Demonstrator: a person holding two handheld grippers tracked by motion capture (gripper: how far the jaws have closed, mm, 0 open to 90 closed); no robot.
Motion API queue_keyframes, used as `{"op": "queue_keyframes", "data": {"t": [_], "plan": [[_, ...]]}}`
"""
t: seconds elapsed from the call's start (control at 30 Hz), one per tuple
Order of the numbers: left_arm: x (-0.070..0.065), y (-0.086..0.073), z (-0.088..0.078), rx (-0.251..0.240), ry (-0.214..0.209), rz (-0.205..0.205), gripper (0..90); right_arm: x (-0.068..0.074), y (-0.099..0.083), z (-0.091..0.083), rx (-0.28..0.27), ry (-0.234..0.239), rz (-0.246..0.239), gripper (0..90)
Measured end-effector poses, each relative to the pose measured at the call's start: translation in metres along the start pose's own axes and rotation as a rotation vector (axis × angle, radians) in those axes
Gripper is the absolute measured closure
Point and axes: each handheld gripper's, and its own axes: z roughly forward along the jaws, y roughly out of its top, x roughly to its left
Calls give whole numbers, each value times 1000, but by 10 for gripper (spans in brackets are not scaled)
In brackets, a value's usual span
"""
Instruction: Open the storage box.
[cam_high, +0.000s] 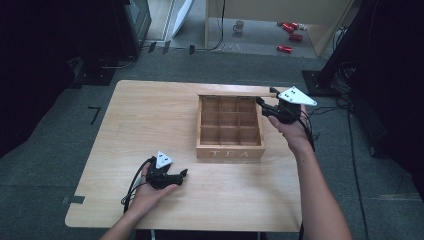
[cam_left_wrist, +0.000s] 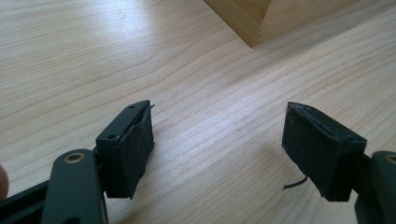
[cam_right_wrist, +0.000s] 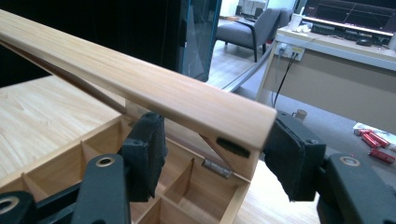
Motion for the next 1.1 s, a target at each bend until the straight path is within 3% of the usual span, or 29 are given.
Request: {"op": "queue_keyframes", "data": {"t": [0.27, 0.63, 1.1], "plan": [[2, 0, -1, -6, -23, -12, 255, -16, 8, 10, -43, 30, 38, 470], [3, 0, -1, -8, -35, -17, 255, -33, 15, 26, -104, 38, 84, 531], [3, 0, 0, -8, -46, -18, 256, -43, 17, 51, -98, 14, 125, 544]]}}
